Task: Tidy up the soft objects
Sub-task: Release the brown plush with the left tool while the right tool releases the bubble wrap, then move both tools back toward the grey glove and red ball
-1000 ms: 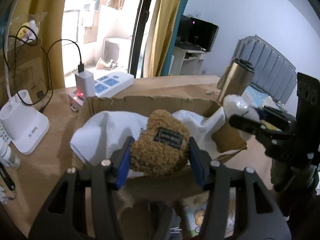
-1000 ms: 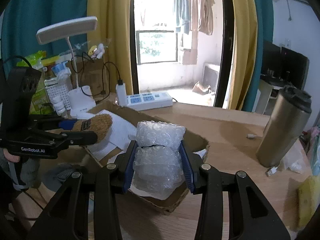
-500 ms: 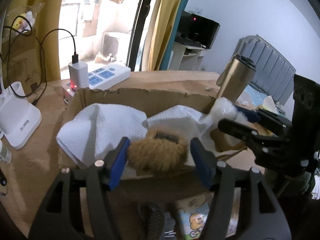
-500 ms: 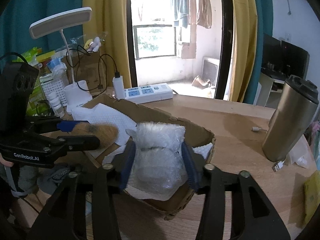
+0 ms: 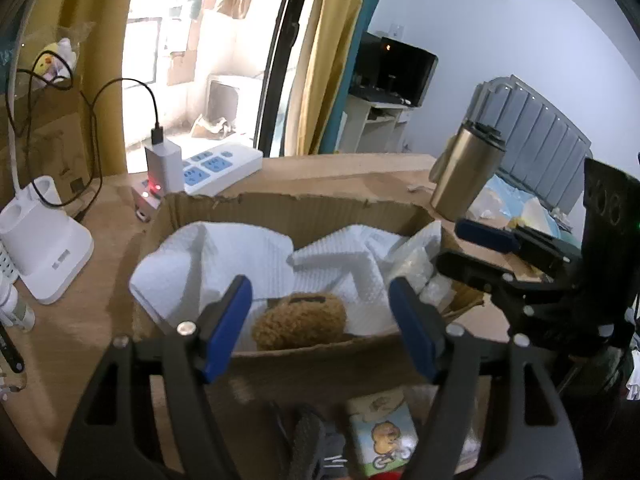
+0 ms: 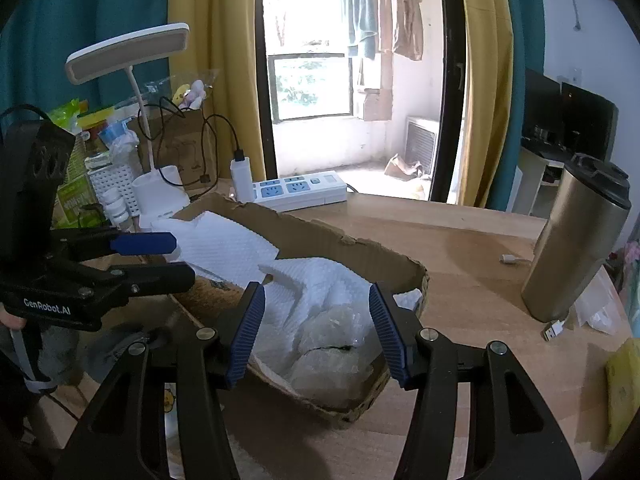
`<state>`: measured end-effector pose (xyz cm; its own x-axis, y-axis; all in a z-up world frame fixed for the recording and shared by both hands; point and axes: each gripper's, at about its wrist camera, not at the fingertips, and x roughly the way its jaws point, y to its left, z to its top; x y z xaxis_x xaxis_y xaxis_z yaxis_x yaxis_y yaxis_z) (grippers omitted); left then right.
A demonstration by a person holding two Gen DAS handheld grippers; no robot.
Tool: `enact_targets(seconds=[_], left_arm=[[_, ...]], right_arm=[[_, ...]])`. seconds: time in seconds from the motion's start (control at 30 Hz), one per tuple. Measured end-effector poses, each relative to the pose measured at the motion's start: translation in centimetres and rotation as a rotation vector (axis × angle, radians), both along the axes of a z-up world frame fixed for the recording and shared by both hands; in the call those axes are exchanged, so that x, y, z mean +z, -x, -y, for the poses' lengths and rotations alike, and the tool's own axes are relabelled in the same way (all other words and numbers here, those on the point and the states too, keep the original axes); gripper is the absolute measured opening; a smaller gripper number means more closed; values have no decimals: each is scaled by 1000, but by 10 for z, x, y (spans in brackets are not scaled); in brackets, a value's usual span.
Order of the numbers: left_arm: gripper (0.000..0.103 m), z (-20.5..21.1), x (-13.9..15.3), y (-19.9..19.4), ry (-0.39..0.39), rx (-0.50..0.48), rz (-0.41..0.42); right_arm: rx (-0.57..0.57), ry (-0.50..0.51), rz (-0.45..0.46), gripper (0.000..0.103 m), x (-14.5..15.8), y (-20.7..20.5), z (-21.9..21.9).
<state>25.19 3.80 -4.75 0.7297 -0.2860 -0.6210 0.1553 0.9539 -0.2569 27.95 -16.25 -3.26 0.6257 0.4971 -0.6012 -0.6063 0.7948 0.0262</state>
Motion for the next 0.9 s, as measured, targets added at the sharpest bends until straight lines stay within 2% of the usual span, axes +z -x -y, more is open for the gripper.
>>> enact_targets(seconds=[0.43, 0.7, 0.9], left_arm=[[73, 7, 9, 21, -36, 18, 26], [73, 11, 21, 49, -81, 53, 95], [73, 8, 25, 73, -93, 87, 117]], right_arm=[[5, -22, -9, 58, 10, 23, 2], [11, -17, -17, 58, 13, 38, 5], [10, -19, -25, 58, 14, 48, 10]])
